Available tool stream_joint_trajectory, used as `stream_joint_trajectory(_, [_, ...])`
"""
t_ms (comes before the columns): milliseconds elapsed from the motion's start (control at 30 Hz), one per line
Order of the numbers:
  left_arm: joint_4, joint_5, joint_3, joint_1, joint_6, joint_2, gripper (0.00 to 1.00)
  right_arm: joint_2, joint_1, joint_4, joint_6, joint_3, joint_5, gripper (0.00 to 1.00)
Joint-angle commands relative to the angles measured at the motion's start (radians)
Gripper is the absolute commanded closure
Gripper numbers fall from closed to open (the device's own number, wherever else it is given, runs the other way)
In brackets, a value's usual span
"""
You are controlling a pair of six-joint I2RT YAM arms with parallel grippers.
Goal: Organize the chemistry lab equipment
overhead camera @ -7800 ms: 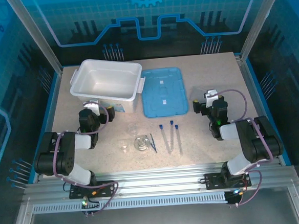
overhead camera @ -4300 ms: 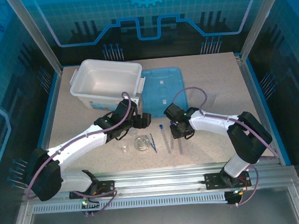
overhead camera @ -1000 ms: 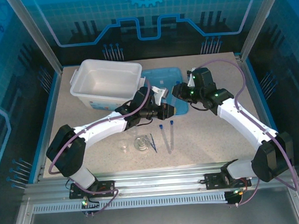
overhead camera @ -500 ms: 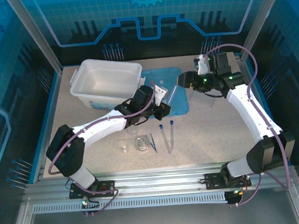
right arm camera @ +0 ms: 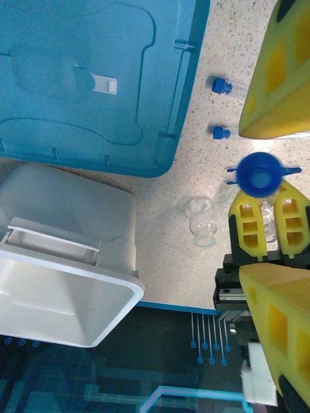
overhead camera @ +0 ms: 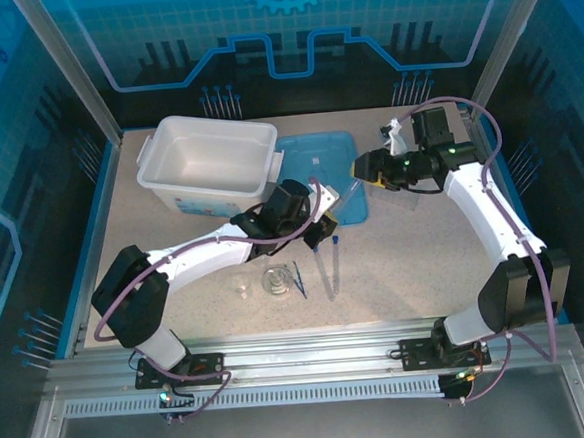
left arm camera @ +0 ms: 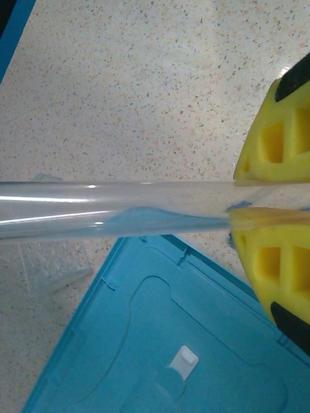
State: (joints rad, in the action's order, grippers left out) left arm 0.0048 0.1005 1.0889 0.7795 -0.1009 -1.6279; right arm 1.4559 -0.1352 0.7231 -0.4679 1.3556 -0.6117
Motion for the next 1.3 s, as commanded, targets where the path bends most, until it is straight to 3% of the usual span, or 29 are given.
stream_joint_trajectory(0, [0.038,-0.019,-0.026,0.006,-0.039,0.038,1.0,0.017,-0.012,0.015,0.02,-0.012,-0.026,0.47])
stream_joint_trajectory(833, [0.041,-0.014,-0.028,0.015,-0.056,0.046,0.97,0.058,-0.041,-0.015,0.015,-0.032,-0.065,0.91])
stream_joint_trajectory(1000, [0.033,-0.031,-0.019,0.015,-0.046,0.048,0.73,0.047,-0.04,-0.012,0.015,-0.026,-0.055,0.94])
stream_joint_trajectory(1200, [0.03,-0.065,-0.003,0.014,-0.015,0.055,0.51,0.022,-0.024,0.003,0.016,-0.02,-0.022,0.95])
stream_joint_trajectory(1267, [0.027,-0.092,0.004,0.011,0.01,0.058,0.38,0.008,-0.01,0.012,0.018,-0.016,0.0,0.95])
